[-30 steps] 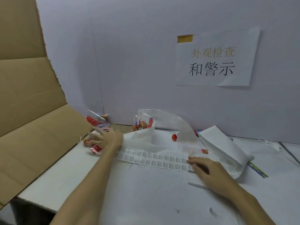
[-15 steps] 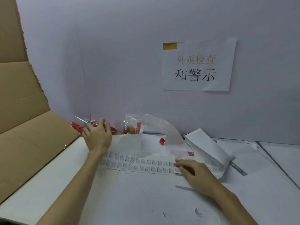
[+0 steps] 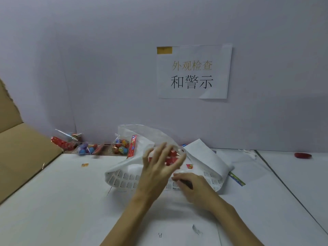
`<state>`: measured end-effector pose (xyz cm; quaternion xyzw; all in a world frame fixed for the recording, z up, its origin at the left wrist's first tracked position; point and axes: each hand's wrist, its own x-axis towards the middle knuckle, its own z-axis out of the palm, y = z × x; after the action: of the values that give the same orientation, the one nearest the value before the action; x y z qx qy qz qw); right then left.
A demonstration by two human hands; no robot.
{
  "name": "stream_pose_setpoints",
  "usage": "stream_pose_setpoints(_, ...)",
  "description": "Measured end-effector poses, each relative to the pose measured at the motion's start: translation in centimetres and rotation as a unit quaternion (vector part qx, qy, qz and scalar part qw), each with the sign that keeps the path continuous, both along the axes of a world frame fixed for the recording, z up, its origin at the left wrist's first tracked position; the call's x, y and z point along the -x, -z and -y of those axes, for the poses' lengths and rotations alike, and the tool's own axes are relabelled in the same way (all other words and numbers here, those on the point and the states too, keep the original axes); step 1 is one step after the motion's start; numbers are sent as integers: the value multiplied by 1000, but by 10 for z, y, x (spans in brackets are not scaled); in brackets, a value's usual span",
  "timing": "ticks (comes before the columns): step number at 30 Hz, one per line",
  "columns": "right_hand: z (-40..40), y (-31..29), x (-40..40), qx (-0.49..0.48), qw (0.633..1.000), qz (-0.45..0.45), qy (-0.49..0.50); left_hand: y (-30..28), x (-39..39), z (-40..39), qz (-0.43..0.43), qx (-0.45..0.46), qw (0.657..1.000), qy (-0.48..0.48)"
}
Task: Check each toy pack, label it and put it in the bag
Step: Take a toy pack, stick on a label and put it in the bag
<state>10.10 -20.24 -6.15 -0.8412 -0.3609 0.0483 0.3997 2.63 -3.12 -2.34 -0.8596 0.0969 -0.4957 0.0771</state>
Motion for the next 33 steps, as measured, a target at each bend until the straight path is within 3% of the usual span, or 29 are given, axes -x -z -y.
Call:
stream_pose_setpoints(3,0,-3,-1,-10,999,-32,4,7,1,3,-28,-44,998,46)
stream_pose_setpoints(6,3,-10,-2,-116,985,-119,43,15,3,6,-57,139,978,145)
stream_pose_setpoints(10,8,-26,3,-328,910,-253,-26,16,3,12,-106,434,867,221)
stream_pose_setpoints(13,9,-35,5,-369,886,-278,-38,13,1,14,-143,561,772,262)
stream_pose_setpoints(14,9,-35,7,-369,891,-264,-15,12,1,14,-158,587,748,268)
stream_pose_setpoints(17,8,-33,9,-354,904,-227,80,10,1,14,-178,623,715,261)
stream_pose_setpoints(22,10,-38,7,-368,856,-359,57,1,2,13,-190,703,650,218)
stream_pose_setpoints(24,10,-39,10,-361,871,-324,72,1,1,13,-192,707,646,215)
stream_pose_setpoints(26,9,-34,11,-292,935,-152,129,2,1,13,-179,706,646,228)
stream_pose_setpoints(28,13,-30,11,-220,961,25,165,5,-1,12,-160,693,662,236)
stream_pose_setpoints(30,14,-32,12,-262,955,14,137,7,-3,8,-150,663,712,174)
stream_pose_setpoints(31,14,-32,11,-283,952,-12,120,7,-3,6,-158,660,720,142)
stream_pose_setpoints(32,13,-33,10,-294,950,-31,100,5,-2,5,-175,683,697,135)
stream_pose_setpoints(33,12,-34,11,-291,953,-40,73,1,-2,5,-190,741,623,163)
